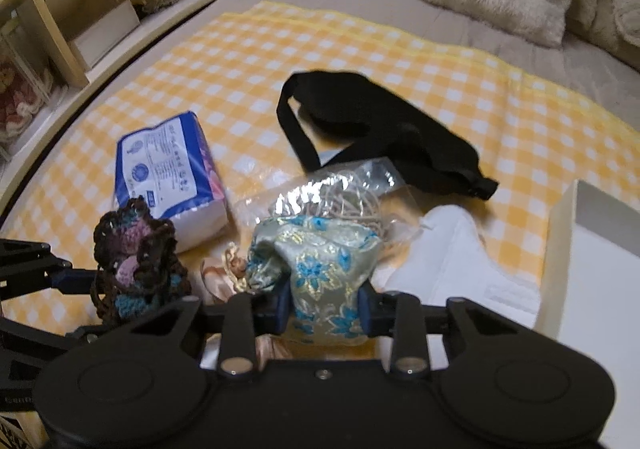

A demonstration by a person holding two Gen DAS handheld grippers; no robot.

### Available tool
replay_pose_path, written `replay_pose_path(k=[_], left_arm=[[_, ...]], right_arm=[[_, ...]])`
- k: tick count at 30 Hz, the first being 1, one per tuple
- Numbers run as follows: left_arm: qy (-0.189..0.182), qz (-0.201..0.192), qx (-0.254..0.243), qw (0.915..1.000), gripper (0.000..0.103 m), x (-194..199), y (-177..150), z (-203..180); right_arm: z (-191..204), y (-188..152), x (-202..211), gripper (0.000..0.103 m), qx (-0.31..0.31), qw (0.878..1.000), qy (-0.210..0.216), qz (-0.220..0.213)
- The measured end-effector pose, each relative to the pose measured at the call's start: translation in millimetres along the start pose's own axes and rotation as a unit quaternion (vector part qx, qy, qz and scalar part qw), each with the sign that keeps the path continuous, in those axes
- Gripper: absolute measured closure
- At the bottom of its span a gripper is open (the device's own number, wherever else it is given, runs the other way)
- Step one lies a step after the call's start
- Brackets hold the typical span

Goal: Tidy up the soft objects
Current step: 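Carry the scrunchie and floral pouch into the white box and release both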

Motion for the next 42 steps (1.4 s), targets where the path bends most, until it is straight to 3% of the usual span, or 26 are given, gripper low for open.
replay_pose_path(k=[11, 19, 30, 42], left_arm=[[0.035, -0.086, 0.055, 0.9942, 0.054, 51, 16, 5], [0.042, -0.144, 0.071, 0.9862, 0.054, 75, 39, -11], [0.018, -0.197, 0.044, 0.9792, 0.054, 85, 66, -74], [-0.050, -0.198, -0.020, 0.9788, 0.054, 62, 79, -168]], right_arm=[[-3, -4, 56, 0.070, -0.018, 0.998, -0.016, -0.050], [-21, -7, 111, 0.070, -0.059, 0.991, -0.031, -0.113], [-67, -28, 175, 0.070, -0.120, 0.975, -0.056, -0.179], [-128, -66, 211, 0.070, -0.178, 0.958, -0.108, -0.195]])
Point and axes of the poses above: each gripper's, at about its wrist camera, not at the fingertips, and x roughly against the way its jaws point, z to its left, y to its top, the point moved 6 cm from there along -x, roughly the way its jaws point, and after that the axes turned 1 degree about z, right-handed, at the moved point
